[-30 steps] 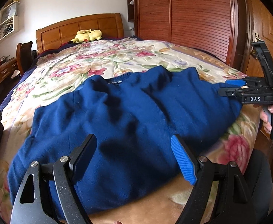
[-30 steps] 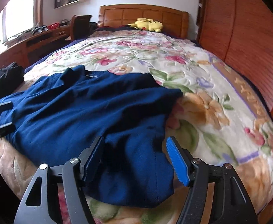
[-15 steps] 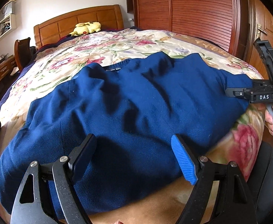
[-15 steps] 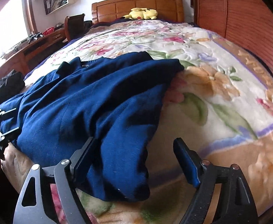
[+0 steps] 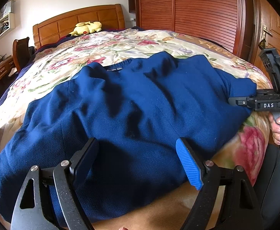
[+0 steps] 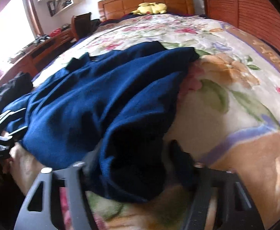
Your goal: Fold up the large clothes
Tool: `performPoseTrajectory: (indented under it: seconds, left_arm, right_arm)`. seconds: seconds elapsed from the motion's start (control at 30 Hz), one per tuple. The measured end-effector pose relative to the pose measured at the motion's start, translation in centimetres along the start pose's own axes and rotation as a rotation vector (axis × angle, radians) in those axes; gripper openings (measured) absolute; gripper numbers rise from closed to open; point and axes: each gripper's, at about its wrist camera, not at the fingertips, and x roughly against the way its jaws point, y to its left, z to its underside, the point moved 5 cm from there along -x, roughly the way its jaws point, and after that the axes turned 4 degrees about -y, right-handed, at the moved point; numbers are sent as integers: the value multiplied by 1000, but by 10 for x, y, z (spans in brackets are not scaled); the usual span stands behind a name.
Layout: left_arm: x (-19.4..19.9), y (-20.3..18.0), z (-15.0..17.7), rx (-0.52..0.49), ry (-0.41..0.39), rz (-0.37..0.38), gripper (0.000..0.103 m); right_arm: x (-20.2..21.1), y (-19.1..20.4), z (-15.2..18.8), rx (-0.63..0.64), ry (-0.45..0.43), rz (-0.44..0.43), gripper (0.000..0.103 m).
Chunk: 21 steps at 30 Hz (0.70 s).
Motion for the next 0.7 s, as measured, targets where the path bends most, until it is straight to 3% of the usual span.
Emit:
performPoseTrajectory:
  seconds: [0.2,0.4,0.7]
  left_arm:
    - [-1,0,0,0,1,2,83]
    - [-1,1,-1,6,0,5,83]
    - [22,18,-9,55,-35,7,83]
  right_arm:
    - [12,1,-4,-14,-66,-26,23]
    - [34,10,-23,-13,-181,-22,19]
    - [46,36,-52,78,-262,-45,18]
